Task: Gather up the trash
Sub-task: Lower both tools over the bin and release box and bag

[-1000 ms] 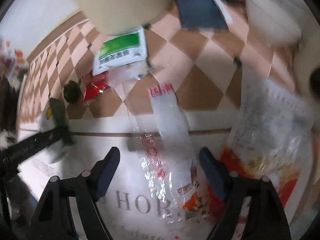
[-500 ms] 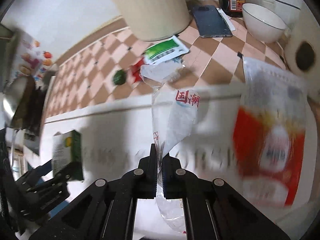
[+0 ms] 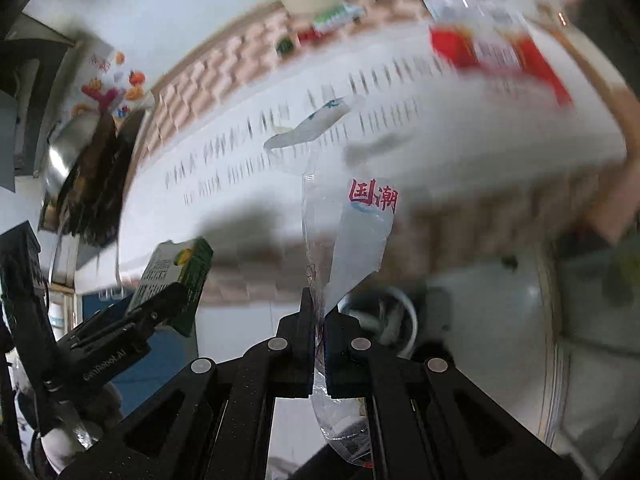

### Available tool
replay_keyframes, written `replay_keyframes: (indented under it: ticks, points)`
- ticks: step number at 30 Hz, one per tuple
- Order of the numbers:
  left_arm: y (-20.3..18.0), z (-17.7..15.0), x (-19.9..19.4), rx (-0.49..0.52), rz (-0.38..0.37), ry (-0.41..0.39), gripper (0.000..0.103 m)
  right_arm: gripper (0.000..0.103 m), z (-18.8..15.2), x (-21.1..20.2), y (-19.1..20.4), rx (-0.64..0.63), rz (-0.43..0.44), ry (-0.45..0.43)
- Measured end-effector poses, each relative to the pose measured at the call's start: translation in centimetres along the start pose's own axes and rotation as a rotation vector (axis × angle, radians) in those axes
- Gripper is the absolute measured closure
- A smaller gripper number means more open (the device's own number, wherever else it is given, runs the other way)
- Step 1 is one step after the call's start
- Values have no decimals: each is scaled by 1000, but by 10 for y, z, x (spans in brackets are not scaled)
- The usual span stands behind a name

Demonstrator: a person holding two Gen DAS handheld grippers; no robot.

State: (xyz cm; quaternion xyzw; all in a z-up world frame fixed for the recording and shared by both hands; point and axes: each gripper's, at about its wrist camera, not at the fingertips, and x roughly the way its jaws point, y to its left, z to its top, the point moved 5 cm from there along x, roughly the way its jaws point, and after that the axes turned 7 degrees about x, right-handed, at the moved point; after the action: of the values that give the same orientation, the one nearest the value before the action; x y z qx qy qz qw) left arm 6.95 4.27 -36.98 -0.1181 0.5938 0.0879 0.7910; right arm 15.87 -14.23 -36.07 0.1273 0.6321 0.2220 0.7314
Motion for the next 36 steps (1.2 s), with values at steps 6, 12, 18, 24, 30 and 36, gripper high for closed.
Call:
replay_keyframes:
  ticks: [6, 12, 18, 24, 30, 36]
  points:
    - [0, -62, 91, -20, -73, 178, 40, 100, -86, 69, -42, 65, -50, 158]
    - [12, -99, 261, -164, -245, 304, 44, 100, -137, 195, -101, 106, -86, 298]
    - [41, -130, 409, -251, -223, 421, 44, 100, -170, 364, -168, 192, -55, 416]
    - [66, -163, 476, -183, -54, 455, 30, 99, -185, 486, -210, 223, -66, 505]
    - [82, -179, 468, -144, 53, 471, 2, 23, -181, 519, -221, 218, -120, 523]
    - [82, -169, 399, -83, 156, 405, 2, 0, -165, 471, -208, 128, -222, 451]
